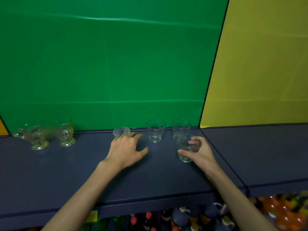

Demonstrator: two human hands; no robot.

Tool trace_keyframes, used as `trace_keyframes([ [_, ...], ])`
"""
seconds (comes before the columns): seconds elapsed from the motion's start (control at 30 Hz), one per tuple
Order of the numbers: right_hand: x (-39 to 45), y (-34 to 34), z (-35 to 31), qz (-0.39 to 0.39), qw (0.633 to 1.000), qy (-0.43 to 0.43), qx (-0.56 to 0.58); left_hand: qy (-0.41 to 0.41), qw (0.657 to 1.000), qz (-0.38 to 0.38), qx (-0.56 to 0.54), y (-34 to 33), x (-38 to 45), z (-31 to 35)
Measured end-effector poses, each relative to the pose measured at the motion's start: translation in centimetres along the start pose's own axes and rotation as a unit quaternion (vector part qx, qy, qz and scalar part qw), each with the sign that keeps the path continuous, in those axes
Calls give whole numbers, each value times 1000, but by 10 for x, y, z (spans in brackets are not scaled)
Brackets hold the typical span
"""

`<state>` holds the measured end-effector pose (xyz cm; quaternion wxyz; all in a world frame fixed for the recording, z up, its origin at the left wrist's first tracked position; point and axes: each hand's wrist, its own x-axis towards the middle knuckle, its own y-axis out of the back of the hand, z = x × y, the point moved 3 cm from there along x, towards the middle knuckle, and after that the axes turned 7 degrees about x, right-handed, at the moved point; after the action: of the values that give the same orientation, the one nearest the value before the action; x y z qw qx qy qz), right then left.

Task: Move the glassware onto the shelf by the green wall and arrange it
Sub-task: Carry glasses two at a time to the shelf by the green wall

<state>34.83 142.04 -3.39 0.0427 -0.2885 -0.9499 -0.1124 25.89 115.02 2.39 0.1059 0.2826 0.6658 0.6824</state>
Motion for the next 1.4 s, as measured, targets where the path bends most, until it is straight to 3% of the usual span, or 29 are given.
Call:
trace_keyframes([
  [0.33, 9, 22, -10, -82, 995, 4, -65, 66, 998, -17, 12, 6, -28, 31],
  [0.43, 1, 34, -33, -89, 987, 72, -115, 86, 996, -8, 15, 13, -40, 41],
  [0.57, -8, 29, -62, -116, 949, 194, -222, 113, 993, 1, 29, 20, -63, 47],
  [0.77, -43, -23, -95, -197, 887, 320, -270, 196, 979, 8, 57, 44, -107, 25],
  [1.07, -102, -118, -126, -286, 850, 362, -257, 263, 961, 21, 75, 71, -190, -45],
  [1.4, -209, -269, -151, -322, 818, 370, -301, 316, 945, 25, 80, 87, -304, -168],
])
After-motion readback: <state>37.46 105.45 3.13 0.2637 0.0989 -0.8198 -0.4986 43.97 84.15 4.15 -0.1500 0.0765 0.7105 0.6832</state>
